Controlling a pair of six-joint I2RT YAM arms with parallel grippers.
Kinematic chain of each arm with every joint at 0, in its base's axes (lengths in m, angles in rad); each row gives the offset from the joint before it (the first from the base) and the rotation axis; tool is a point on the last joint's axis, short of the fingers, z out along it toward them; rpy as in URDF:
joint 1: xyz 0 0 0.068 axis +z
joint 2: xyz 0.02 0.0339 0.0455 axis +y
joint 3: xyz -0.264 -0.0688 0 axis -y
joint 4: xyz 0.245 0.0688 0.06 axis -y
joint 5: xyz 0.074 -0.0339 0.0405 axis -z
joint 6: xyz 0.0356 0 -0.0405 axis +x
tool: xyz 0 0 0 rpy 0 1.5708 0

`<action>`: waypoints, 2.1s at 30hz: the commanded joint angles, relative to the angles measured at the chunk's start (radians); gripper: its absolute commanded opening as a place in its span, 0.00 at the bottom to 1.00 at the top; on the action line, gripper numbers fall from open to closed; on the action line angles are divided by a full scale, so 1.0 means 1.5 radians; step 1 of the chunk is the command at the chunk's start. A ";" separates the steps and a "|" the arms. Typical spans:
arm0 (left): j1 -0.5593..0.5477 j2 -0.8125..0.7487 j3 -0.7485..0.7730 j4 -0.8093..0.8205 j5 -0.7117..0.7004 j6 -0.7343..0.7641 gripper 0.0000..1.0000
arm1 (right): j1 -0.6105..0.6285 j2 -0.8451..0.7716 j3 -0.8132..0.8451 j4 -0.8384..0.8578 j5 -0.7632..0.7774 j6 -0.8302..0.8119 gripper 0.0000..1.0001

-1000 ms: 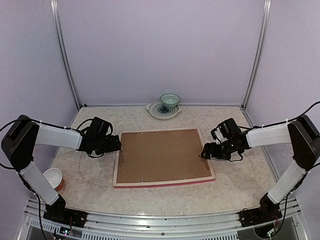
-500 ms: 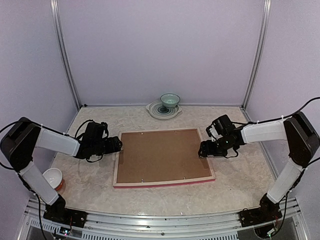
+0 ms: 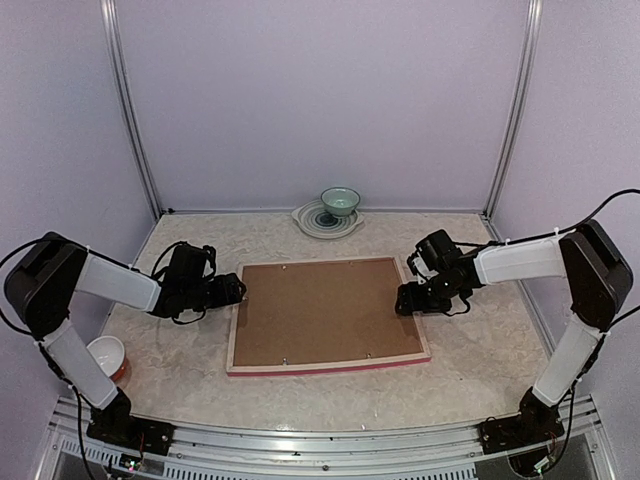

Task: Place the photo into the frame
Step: Press the fastener onto the backboard.

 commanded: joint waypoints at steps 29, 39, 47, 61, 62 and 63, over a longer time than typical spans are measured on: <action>0.019 0.033 0.002 0.022 0.052 -0.006 0.85 | 0.005 0.027 0.012 -0.031 0.015 -0.013 0.63; 0.022 0.037 0.003 0.023 0.061 -0.008 0.85 | 0.008 0.040 0.017 -0.038 0.023 -0.014 0.52; 0.024 0.039 0.004 0.021 0.062 -0.009 0.85 | 0.011 0.037 0.015 -0.045 0.038 -0.015 0.45; 0.026 0.044 0.006 0.019 0.067 -0.011 0.85 | 0.012 0.019 0.018 -0.041 -0.022 -0.032 0.55; 0.026 0.044 0.006 0.018 0.067 -0.011 0.85 | 0.012 0.020 0.017 -0.040 -0.021 -0.033 0.55; 0.026 0.044 0.006 0.018 0.068 -0.011 0.85 | 0.013 0.021 0.016 -0.042 -0.020 -0.033 0.55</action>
